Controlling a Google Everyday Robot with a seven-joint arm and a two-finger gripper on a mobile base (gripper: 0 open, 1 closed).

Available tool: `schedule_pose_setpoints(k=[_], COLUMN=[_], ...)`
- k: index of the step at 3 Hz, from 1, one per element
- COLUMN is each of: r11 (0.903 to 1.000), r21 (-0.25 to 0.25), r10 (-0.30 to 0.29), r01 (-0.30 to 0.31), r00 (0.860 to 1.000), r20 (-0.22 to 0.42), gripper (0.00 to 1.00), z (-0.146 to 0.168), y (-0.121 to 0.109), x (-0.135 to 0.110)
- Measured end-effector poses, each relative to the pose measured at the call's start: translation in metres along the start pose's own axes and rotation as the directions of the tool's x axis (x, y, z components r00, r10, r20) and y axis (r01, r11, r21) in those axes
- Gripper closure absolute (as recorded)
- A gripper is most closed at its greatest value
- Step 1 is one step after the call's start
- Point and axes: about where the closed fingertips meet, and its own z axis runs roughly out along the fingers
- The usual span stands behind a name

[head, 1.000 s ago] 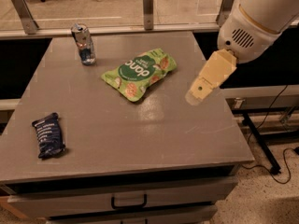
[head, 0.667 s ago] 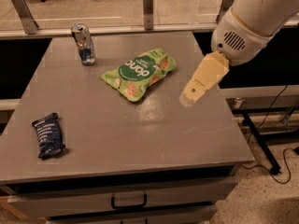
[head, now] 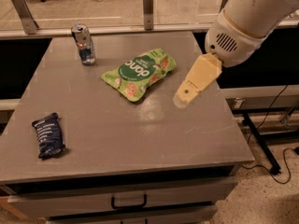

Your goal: Move rxbar blueberry near green rice chip bag

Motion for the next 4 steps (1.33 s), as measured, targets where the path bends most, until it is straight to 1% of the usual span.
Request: schedule_pose_setpoints(k=[1,2,3,4], r11=[0.9959,0.9781,0.9781,0.9824], r21=[-0.043,-0.063,-0.063,-0.068], r10=[-0.08,-0.2,-0.2,-0.175], r01=[0.08,0.199,0.198,0.174], r00=[0.997,0.979,0.979,0.984], r20=[0.006,-0.024,-0.024,-0.011], gripper=[0.0,0.0,0.0,0.0], z=[-0.004,0.009,0.009,0.013], y=[0.008,0.028,0.028,0.028], x=[0.001,-0.021,-0.021,-0.033])
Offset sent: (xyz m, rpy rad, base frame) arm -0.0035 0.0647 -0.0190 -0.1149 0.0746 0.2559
